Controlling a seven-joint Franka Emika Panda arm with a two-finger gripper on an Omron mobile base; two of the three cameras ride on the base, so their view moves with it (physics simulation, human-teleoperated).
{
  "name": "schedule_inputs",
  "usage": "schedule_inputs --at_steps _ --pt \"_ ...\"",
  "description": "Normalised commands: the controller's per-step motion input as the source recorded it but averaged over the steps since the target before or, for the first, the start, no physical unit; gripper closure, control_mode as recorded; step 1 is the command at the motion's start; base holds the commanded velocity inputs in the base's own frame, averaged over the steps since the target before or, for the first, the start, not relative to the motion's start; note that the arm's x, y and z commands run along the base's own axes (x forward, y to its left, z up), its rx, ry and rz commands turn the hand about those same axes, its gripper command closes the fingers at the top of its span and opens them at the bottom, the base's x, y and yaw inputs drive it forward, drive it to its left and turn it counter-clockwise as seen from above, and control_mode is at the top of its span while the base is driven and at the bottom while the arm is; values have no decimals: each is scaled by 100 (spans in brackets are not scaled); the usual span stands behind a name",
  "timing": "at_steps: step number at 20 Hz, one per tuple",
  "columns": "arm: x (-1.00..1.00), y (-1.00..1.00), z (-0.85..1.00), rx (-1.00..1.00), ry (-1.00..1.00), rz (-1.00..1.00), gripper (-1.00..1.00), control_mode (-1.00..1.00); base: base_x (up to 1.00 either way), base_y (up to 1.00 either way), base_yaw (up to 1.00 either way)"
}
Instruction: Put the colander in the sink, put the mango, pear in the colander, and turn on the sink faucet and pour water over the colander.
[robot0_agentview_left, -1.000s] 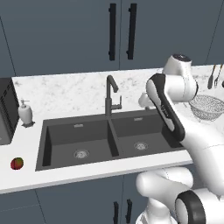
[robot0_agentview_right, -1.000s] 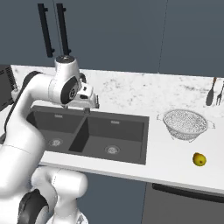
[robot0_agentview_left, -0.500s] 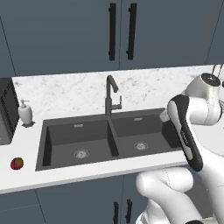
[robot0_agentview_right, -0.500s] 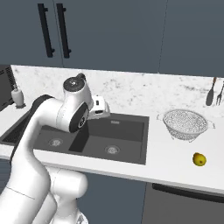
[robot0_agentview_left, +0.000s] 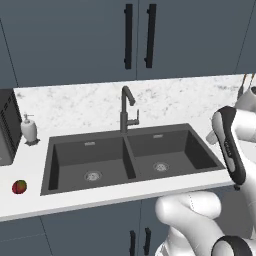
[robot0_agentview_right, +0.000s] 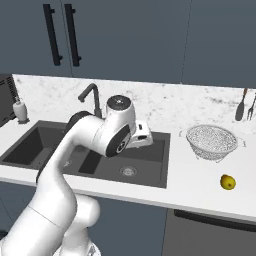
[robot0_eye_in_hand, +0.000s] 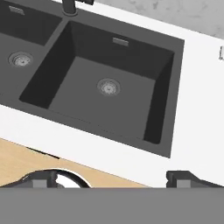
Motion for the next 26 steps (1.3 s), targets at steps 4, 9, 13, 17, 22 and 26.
schedule_inputs --at_steps 4,9,13,17,22,26 --pt "21 -82 -18 -1 9 -7 -100 -100 0 0 0" --pt "25 -75 -20 -4 0 -12 -100 -100 0 0 0" --pt "30 -64 -18 -7 0 -16 -100 -100 0 0 0" --pt "42 -42 -17 -15 2 -13 -100 -100 0 0 0" --pt "42 -33 -13 -14 0 0 -100 -100 0 0 0" --pt "36 -42 -15 -1 0 8 -100 -100 0 0 0"
